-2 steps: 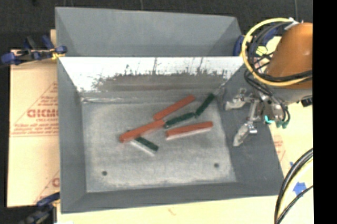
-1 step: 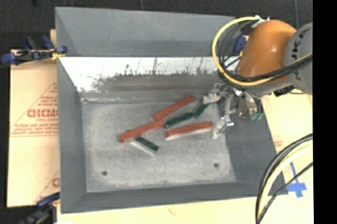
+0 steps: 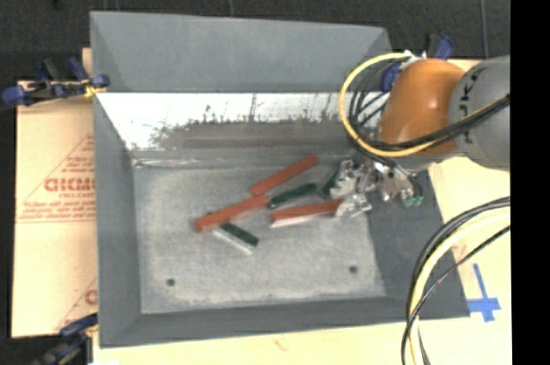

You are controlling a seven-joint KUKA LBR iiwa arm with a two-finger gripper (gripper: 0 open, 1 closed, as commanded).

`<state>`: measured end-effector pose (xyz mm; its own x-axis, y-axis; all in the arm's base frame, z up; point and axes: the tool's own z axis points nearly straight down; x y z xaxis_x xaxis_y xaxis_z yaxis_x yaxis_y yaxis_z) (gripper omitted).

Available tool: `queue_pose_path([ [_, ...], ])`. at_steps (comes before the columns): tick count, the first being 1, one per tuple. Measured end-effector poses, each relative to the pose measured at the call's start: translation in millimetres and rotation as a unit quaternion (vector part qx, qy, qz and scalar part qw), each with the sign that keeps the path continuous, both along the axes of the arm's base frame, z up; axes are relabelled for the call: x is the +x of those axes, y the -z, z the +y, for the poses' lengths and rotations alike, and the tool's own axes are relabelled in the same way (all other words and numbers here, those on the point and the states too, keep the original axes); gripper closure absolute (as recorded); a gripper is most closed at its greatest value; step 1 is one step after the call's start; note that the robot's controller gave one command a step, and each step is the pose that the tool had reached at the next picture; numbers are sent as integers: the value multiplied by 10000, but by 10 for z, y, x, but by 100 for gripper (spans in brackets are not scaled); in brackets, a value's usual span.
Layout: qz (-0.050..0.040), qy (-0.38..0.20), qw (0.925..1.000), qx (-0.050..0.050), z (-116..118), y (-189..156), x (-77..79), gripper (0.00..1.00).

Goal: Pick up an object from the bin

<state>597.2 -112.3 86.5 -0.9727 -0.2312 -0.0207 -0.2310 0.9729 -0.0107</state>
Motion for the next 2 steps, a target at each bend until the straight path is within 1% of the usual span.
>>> queue_pose_path([
  [1,0,-3,10000,-1,0,0,0,100],
  [2,75,-90,9999,15,94,-1463,-192,100],
])
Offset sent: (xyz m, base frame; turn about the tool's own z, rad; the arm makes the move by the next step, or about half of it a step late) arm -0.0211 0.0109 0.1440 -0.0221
